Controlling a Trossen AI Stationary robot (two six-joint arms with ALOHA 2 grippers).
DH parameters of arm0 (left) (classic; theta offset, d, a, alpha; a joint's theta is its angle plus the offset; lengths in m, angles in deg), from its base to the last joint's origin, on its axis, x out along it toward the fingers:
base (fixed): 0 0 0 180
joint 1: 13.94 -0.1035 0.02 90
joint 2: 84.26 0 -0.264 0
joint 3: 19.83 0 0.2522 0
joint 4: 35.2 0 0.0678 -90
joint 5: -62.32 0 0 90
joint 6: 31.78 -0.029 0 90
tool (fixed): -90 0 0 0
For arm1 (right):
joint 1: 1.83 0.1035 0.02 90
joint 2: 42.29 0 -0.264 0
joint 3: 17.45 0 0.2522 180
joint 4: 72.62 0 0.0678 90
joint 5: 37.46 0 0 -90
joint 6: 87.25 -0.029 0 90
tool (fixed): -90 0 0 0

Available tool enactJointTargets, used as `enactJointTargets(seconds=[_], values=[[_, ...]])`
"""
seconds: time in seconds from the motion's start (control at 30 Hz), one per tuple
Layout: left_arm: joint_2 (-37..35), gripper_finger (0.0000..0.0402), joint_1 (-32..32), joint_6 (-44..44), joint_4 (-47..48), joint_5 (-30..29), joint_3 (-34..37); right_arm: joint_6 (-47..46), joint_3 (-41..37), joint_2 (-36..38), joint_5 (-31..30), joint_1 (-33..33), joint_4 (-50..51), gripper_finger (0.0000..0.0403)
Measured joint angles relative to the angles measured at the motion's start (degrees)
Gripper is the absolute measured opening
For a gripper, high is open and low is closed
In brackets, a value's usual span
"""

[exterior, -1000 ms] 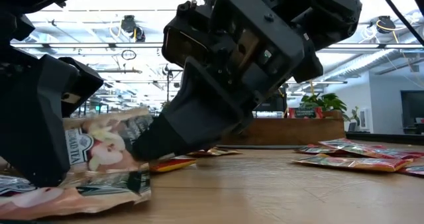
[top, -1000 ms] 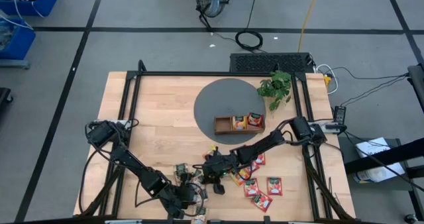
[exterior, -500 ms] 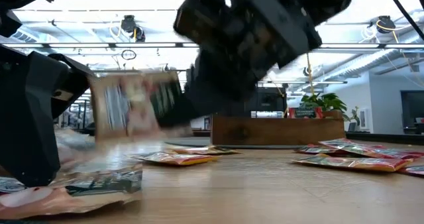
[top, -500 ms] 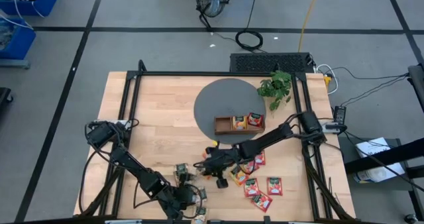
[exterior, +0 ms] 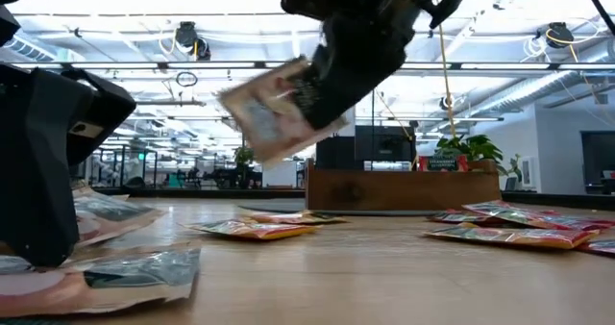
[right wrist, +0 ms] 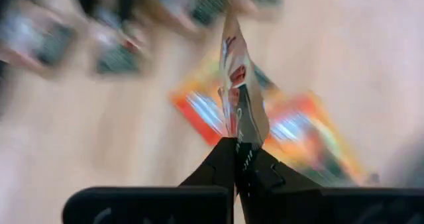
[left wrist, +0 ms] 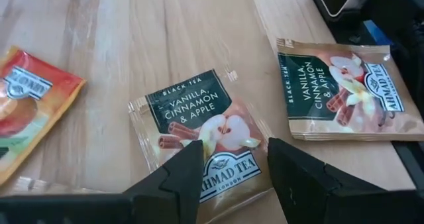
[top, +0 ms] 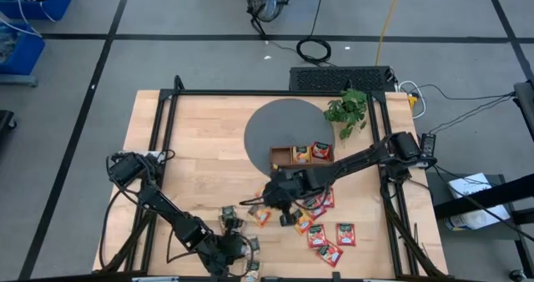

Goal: Pick & Place Tea
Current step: Put the brown tea bag into the left section of the wooden organizer

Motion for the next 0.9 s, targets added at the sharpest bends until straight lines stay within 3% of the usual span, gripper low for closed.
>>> enactJointTargets(seconds=[0.2,0.37,0.6,0.7,0.9], values=[[-4.77,0.0172,0.59,-6.76,-1.11,-5.62,0.07,3.05,4.66,0.49,-6.49,0.77,11.96,0.0],[-10.42,0.0172,0.88,-10.26,-1.59,-10.3,-0.02,4.45,4.21,0.05,-15.35,4.33,13.73,0.0],[-12.04,0.0173,-0.38,-14.13,-1.71,-28.92,-0.02,6.44,0.14,0.0,-22.38,10.44,4.72,0.0],[-12.01,0.0183,-3.15,-14.95,-1.72,-27.61,-0.02,5.95,-1.24,-0.02,-26.03,11.93,2.62,0.0],[-11.97,0.0238,-10.24,-14.51,-0.89,-15.29,-0.02,6.03,-1.76,-0.04,-27.94,12.14,0.44,0.0]])
